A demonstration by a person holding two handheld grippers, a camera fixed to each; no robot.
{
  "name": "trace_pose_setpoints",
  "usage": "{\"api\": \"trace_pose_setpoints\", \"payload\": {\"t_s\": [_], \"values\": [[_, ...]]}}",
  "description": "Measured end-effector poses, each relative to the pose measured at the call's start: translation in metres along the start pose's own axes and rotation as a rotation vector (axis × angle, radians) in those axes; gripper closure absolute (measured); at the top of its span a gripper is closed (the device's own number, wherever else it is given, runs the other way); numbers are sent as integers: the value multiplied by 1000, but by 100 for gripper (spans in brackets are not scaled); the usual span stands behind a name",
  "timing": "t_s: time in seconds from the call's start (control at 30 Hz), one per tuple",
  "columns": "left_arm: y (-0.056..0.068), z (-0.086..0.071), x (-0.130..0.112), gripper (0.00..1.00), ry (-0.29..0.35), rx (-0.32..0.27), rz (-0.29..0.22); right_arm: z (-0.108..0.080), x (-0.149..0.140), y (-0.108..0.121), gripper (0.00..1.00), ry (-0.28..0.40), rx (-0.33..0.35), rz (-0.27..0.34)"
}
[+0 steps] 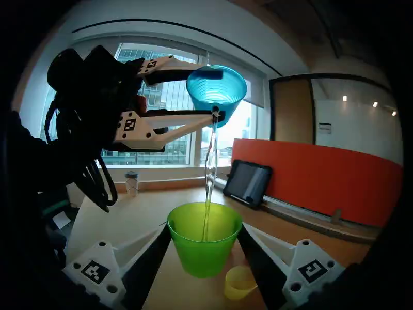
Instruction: Pour water
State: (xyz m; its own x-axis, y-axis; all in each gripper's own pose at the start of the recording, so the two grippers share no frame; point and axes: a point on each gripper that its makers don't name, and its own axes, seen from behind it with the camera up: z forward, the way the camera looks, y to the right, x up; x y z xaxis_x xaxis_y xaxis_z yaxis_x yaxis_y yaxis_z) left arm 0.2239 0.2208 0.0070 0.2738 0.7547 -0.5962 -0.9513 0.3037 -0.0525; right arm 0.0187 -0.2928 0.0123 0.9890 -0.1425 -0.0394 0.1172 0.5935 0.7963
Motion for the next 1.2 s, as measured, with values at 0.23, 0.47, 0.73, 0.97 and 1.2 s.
{"api": "trace_pose_setpoints", "payload": {"t_s": [0.23,0.47,0.73,0.97,1.2], "values": [[-2,0,0,14,0,4,21,-1,-1,1,9,0,-1,0],[-4,-1,2,14,2,8,56,-2,-1,1,9,3,-1,2],[-5,-1,6,14,8,12,86,-5,-1,3,9,4,-4,0],[-9,0,10,14,14,21,127,-6,0,5,9,8,-9,0],[-8,3,16,14,19,28,165,-7,2,5,9,12,-12,1]]}}
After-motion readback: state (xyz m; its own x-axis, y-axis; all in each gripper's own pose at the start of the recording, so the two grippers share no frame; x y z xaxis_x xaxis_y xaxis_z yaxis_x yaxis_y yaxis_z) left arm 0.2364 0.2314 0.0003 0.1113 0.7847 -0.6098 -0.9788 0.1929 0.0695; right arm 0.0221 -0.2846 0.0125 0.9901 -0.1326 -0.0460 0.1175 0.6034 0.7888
